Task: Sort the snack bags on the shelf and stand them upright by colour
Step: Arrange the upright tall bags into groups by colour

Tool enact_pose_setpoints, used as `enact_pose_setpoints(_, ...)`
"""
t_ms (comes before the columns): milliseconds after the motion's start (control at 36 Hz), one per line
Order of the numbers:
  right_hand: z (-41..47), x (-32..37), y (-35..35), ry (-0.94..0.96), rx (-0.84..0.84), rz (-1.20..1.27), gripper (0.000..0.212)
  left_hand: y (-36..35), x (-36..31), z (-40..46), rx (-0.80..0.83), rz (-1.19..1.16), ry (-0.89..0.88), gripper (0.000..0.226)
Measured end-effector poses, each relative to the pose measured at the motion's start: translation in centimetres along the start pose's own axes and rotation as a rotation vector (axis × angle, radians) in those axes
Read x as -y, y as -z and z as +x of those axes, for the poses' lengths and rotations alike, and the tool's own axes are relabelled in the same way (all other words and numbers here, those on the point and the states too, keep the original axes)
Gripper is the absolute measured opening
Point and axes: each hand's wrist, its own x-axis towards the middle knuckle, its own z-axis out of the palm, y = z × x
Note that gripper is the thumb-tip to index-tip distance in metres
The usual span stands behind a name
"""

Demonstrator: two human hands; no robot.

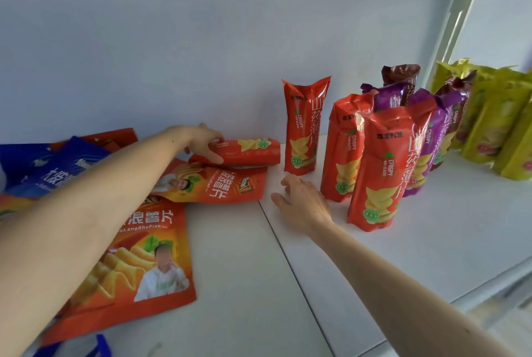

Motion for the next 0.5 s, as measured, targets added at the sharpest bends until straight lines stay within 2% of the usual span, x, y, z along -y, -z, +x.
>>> enact_pose_setpoints(194, 0.3, -0.2, 0.1, -0.003, 0.010, 0.014, 0.044, 0.3, -0.6, 0.3, 0.011, 0.028, -0.087, 0.073)
enact_pose_setpoints(361, 0.3, -0.2, 0.3, 0.022, -0.024, 0.051, 0.045, 3.1, -1.0, -1.2, -0.158, 0.032, -0.188, 0.073)
enact_pose_setpoints(500, -0.3, 0.6, 1.0, 0.103, -0.136, 0.104, 0.041, 5.8, -1.4, -4.3, -0.327, 0.079, -0.242, 0.073)
